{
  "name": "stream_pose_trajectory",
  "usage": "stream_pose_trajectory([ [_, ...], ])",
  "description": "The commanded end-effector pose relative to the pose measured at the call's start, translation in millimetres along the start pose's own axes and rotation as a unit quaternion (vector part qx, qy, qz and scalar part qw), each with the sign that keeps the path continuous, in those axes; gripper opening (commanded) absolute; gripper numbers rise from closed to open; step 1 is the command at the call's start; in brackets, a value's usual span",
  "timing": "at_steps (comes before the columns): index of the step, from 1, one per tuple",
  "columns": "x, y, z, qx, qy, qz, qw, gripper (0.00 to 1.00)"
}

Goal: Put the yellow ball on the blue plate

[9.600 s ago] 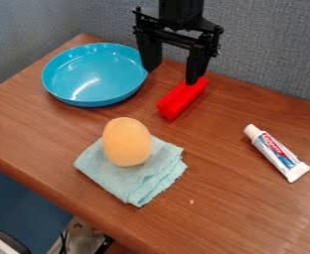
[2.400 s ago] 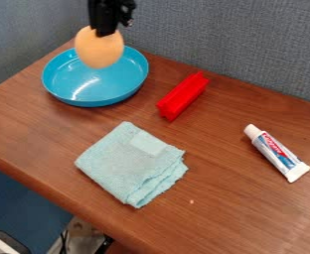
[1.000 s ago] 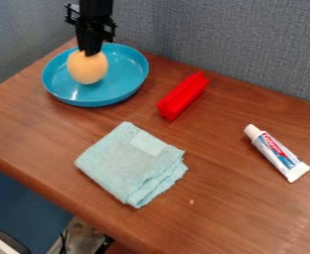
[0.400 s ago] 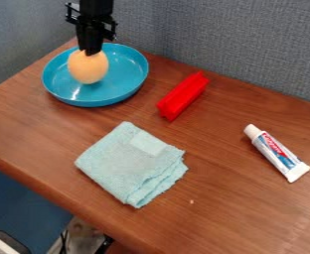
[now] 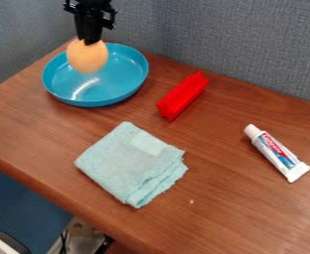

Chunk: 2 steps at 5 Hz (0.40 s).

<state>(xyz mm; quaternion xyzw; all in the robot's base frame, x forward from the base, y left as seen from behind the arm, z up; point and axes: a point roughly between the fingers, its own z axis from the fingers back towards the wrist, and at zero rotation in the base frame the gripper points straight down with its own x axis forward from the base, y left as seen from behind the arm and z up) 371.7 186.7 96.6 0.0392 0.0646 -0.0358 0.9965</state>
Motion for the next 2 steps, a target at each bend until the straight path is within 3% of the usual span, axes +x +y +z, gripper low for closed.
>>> stream_pose_trajectory([
  [1, 3.0, 24, 36.0, 0.023, -0.049, 0.025, 0.9982, 0.0],
  [2, 9.5, 30, 19.9, 0.021, -0.041, 0.028, 0.9985, 0.0],
])
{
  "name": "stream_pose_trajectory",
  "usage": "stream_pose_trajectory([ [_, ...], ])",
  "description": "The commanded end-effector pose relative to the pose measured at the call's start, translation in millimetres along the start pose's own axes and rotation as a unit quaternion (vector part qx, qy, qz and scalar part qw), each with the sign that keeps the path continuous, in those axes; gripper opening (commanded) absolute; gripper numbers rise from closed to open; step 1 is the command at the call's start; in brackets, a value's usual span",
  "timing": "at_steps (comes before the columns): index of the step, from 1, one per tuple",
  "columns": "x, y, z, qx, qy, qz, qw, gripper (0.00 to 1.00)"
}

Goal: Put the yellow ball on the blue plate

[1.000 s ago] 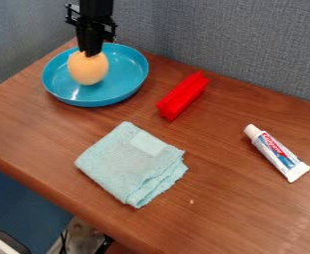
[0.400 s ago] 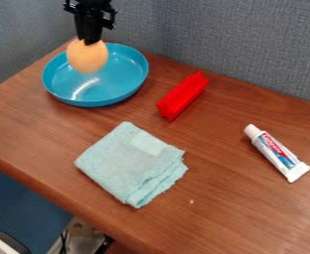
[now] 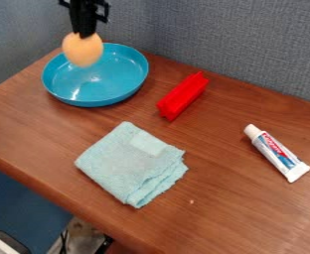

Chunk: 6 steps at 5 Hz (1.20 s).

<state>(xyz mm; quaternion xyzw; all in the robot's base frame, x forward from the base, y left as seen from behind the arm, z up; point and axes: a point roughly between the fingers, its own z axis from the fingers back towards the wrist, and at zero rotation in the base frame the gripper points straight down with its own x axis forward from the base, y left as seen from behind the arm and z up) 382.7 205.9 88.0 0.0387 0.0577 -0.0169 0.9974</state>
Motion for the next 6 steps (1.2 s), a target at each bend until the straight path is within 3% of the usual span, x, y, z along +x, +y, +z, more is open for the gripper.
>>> stream_pose_trajectory([
  [1, 5.9, 11, 15.6, 0.014, -0.036, 0.006, 0.9992, 0.0],
  [2, 10.1, 12, 9.0, 0.01, -0.033, 0.005, 0.9994, 0.0],
  [6, 5.3, 11, 24.6, 0.004, -0.039, 0.013, 0.9992, 0.0],
])
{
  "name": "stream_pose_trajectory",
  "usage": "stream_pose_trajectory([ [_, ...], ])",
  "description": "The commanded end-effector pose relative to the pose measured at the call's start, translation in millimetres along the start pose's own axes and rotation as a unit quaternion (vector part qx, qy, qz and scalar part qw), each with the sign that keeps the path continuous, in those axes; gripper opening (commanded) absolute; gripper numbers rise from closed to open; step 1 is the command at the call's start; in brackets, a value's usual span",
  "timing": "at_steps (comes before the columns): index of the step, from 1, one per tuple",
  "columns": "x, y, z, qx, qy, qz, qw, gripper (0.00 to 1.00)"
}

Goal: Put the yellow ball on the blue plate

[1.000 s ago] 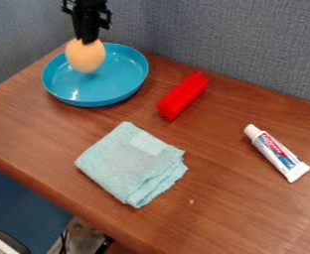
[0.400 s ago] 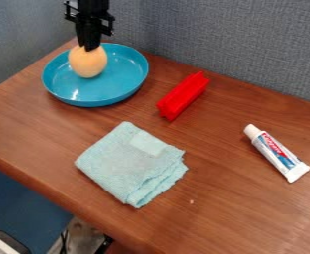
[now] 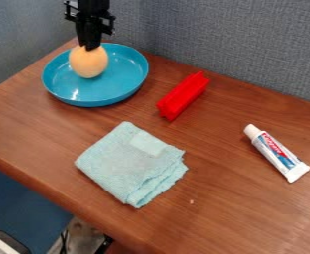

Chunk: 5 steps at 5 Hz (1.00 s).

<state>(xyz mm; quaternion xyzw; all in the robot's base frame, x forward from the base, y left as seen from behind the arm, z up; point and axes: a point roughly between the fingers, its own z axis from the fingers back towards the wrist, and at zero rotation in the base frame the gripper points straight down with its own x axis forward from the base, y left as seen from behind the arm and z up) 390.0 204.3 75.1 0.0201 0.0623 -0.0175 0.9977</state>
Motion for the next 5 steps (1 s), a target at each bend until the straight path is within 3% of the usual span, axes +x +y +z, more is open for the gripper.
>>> stream_pose_trajectory([
  [1, -4.7, 12.4, 39.6, 0.02, -0.044, 0.016, 0.9987, 0.0],
  [5, 0.3, 9.8, 35.2, 0.014, -0.036, 0.014, 0.9991, 0.0],
])
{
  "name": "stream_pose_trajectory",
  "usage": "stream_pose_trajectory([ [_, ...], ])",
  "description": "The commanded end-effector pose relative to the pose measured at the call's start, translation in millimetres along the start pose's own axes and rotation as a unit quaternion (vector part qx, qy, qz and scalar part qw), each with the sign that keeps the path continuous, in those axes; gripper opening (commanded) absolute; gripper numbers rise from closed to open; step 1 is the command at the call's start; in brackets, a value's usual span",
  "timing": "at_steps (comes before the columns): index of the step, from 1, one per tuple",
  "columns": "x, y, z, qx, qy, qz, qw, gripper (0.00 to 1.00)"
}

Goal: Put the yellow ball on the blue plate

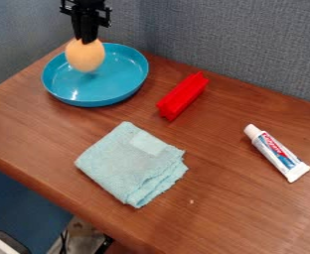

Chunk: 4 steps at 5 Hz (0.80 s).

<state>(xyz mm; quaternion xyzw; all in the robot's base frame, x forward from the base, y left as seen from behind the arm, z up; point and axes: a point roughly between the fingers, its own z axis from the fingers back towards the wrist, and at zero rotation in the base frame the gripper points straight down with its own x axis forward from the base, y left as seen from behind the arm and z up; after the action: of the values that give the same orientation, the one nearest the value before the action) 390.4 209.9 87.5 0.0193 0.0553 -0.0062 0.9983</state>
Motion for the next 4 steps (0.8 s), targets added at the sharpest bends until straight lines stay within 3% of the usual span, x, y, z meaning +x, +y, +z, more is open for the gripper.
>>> stream_pose_trajectory([
  [1, 6.9, 1, 17.6, 0.013, -0.026, -0.001, 0.9996, 0.0],
  [2, 10.8, -4, 12.5, 0.011, -0.024, -0.007, 0.9996, 0.0],
  [3, 12.7, -8, 9.7, 0.008, -0.021, -0.012, 0.9997, 1.0],
  [4, 13.2, -10, 6.8, 0.005, -0.018, -0.013, 0.9998, 1.0],
])
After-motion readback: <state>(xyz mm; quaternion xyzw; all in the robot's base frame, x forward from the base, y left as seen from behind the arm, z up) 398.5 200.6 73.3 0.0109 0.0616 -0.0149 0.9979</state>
